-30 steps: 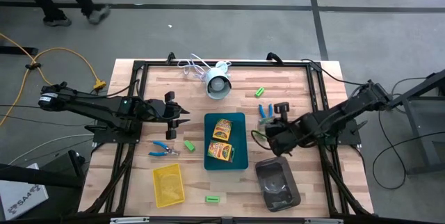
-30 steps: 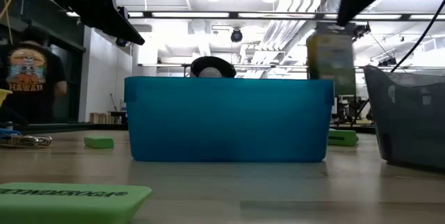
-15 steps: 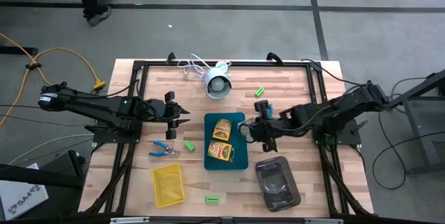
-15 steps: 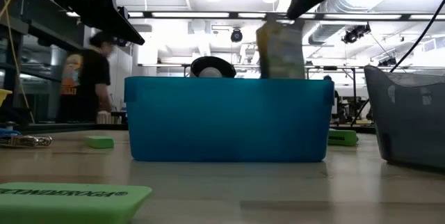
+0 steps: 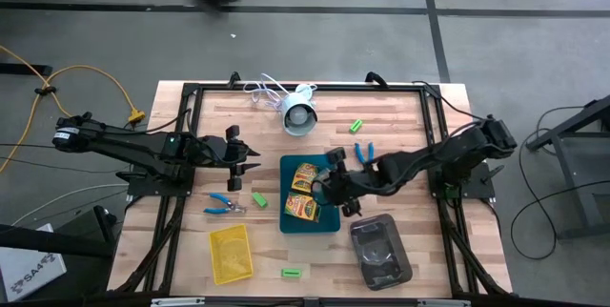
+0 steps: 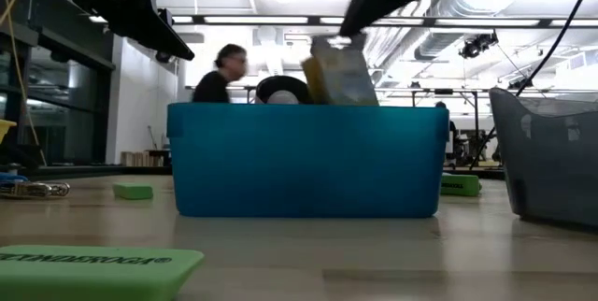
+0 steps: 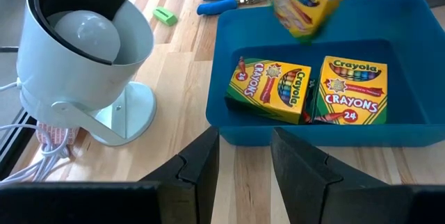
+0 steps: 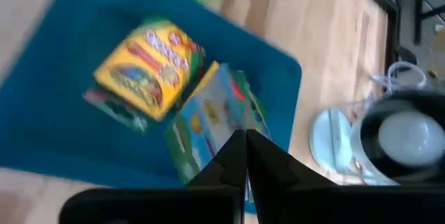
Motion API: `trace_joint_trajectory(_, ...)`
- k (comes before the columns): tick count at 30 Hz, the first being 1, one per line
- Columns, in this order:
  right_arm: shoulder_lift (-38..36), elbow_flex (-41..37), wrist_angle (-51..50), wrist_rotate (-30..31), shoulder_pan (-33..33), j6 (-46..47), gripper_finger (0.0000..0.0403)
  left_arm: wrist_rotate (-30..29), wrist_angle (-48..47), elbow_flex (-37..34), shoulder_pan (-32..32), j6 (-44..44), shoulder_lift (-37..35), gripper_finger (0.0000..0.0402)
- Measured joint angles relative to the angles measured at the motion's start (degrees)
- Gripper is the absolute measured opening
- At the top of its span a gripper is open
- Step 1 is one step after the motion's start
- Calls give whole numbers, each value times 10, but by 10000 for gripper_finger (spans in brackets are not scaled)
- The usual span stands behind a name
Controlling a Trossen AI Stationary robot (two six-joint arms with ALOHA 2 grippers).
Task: Pick & Place School Supplies
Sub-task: Put the yellow crayon box into the blue bin, then put the blue hole puncher into the black bin
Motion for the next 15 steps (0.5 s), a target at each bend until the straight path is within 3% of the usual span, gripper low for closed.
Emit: trace_joint_trajectory(15, 3, 15, 48, -77, 12, 52, 3, 0, 0, 0, 0, 0, 0, 124)
